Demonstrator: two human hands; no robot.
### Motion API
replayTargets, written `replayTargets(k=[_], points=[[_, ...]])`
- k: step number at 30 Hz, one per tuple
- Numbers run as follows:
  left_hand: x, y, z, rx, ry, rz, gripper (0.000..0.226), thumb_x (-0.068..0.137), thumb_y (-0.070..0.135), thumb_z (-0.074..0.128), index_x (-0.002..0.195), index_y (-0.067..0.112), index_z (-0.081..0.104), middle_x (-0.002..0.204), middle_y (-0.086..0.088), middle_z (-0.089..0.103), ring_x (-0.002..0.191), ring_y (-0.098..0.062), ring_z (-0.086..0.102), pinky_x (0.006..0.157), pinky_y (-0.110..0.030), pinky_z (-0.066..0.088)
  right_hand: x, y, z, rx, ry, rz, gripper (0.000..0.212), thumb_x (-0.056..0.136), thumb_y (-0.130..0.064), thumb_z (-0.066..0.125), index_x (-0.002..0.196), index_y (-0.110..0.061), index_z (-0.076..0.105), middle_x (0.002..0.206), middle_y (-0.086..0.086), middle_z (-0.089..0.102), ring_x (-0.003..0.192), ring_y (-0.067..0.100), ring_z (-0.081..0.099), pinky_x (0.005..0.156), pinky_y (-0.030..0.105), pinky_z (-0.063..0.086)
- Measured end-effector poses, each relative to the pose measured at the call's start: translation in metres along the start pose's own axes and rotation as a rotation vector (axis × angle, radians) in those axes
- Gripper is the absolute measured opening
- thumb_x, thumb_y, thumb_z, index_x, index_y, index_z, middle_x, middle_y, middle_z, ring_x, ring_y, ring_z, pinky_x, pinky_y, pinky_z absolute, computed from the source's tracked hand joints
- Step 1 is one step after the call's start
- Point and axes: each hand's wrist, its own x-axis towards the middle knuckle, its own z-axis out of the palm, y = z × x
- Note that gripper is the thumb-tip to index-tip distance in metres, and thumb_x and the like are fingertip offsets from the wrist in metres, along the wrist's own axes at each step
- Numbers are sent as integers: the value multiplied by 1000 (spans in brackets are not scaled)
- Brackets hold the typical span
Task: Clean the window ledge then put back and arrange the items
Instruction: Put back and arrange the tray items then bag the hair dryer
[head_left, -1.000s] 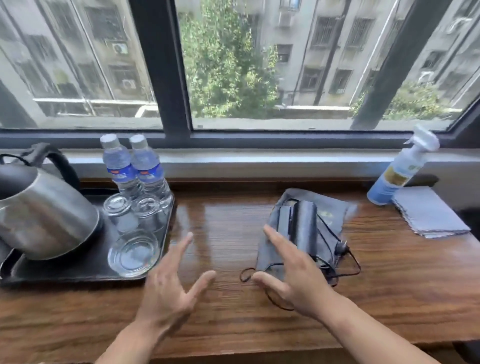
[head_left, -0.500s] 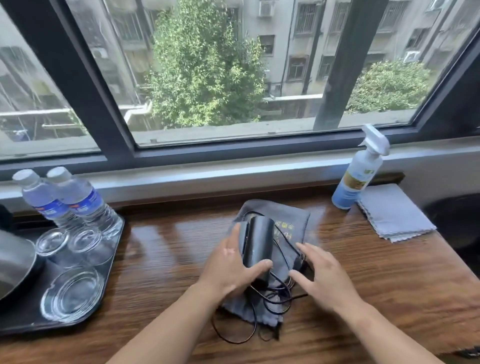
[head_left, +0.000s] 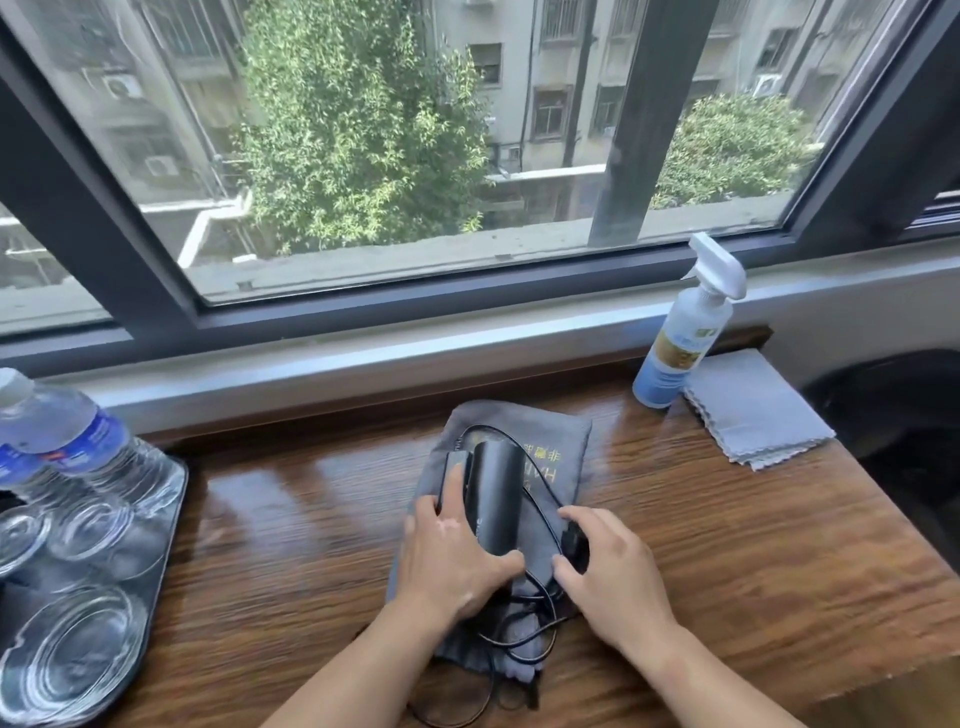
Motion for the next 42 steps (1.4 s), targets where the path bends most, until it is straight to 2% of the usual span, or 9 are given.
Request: replayTargets(k=[5, 9, 16, 25, 30, 35, 37, 40, 42], points=[[-3, 4, 3, -62, 49, 22, 122, 58, 55, 74, 157, 44, 4, 140, -4, 39, 132, -29, 37, 111, -39, 40, -9, -3, -1, 72, 118, 43, 51, 66, -18, 73, 115, -28, 65, 105, -12, 63, 90, 14, 63, 83, 27, 50], [-7, -2, -5, -124, 90, 58, 122, 60, 48, 79, 158, 45, 6, 140, -2, 39, 127, -26, 37, 111, -32, 35, -15, -14, -9, 151, 212, 45, 53, 63, -3, 73, 112, -23, 66, 98, -13, 62, 86, 6, 58, 84, 5, 39], [-31, -30, -56, -181, 174, 73, 119, 58, 50, 78, 157, 41, 13, 139, -2, 44, 126, -24, 39, 108, -31, 35, -27, -86, -26, 277, 157, 98, 48, 69, -7, 75, 111, -28, 69, 97, -21, 66, 86, -4, 60, 78, -6, 29], [-71, -100, -108, -265, 260, -36, 121, 46, 61, 63, 156, 40, 17, 139, -2, 48, 127, -22, 45, 108, -32, 38, -37, -171, 1, 376, -72, 21, 47, 73, -13, 72, 102, -45, 54, 92, -22, 65, 85, -9, 58, 76, 2, 36], [-69, -144, -107, -237, 281, -159, 121, 53, 55, 74, 158, 38, 16, 143, -10, 49, 130, -30, 45, 113, -37, 35, -37, -184, 62, 458, -150, 115, 39, 68, -21, 62, 98, -45, 56, 98, -15, 67, 70, 19, 68, 75, 41, 57], [-59, -167, -101, -151, 285, -202, 120, 63, 52, 79, 159, 39, 8, 151, -11, 42, 133, -33, 41, 113, -41, 35, -38, -188, 98, 451, -202, 105, 44, 80, -16, 67, 113, -40, 51, 110, -15, 65, 82, 19, 68, 83, 40, 54], [-56, -173, -98, -126, 274, -219, 121, 64, 55, 77, 159, 40, 5, 152, -11, 40, 134, -34, 41, 112, -42, 36, -39, -187, 99, 417, -270, 102, 55, 82, -31, 72, 130, -37, 46, 116, -16, 62, 95, 16, 65, 92, 32, 48], [-53, -176, -95, -91, 269, -232, 120, 66, 59, 75, 160, 40, 3, 153, -12, 39, 135, -35, 41, 113, -44, 36, -36, -182, 84, 412, -386, 72, 85, 73, -67, 67, 146, -45, 30, 121, -21, 60, 106, 14, 66, 98, 36, 50], [-53, -177, -94, -53, 230, -237, 116, 70, 61, 72, 160, 38, 2, 155, -13, 37, 136, -36, 41, 113, -45, 36, -29, -173, 69, 404, -433, 7, 69, 85, -61, 64, 145, -46, 31, 115, -20, 62, 107, 4, 65, 99, 35, 52]])
